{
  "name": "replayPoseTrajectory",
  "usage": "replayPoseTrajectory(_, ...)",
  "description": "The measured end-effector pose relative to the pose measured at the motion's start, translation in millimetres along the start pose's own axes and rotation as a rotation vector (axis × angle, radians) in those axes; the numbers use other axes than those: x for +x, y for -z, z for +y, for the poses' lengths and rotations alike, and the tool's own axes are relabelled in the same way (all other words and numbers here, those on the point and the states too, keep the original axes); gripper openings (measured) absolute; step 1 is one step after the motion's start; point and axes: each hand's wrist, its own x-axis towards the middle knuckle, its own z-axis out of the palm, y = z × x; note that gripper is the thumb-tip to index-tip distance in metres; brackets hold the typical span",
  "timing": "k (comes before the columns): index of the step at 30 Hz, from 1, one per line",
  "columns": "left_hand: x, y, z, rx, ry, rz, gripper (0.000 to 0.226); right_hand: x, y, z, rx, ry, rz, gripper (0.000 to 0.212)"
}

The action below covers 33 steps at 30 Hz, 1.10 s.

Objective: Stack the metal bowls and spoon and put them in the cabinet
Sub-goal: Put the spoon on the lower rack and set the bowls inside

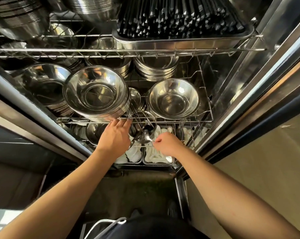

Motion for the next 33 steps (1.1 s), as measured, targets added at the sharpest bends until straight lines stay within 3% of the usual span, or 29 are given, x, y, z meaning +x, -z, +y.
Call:
replayPoseTrajectory(7, 0.2, -5.5, -4.1, 0.018, -0.023, 0.004, 0.065, 55.7, -16.8, -4.2, 0.186, -0.301, -0.008, 0.005)
replayPoseTrajectory(13, -3.1, -12.9, -2.7, 0.127, -0.021, -0.035, 0.074, 77.1, -28.2, -13.0, 0.254, -0.392, -0.002, 0.019)
replayPoseTrajectory(21, -7.0, -20.8, 0.8, 0.178, 0.01, -0.048, 0.081, 90.8, -35.9, -26.0, 0.417, -0.45, 0.021, 0.02)
replayPoseTrajectory(25, -7.2, -21.3, 1.8, 0.162, 0.019, -0.05, 0.081, 89.7, -35.8, -29.6, 0.427, -0.418, 0.004, 0.014)
replayPoseTrajectory(29, -7.5, -21.4, 2.6, 0.164, 0.015, -0.036, 0.081, 81.8, -37.6, -29.4, 0.171, -0.28, -0.023, 0.008)
replayPoseTrajectory(33, -7.1, -21.1, 0.9, 0.181, -0.001, -0.023, 0.082, 71.6, -35.0, -27.0, -0.053, -0.091, 0.002, 0.033)
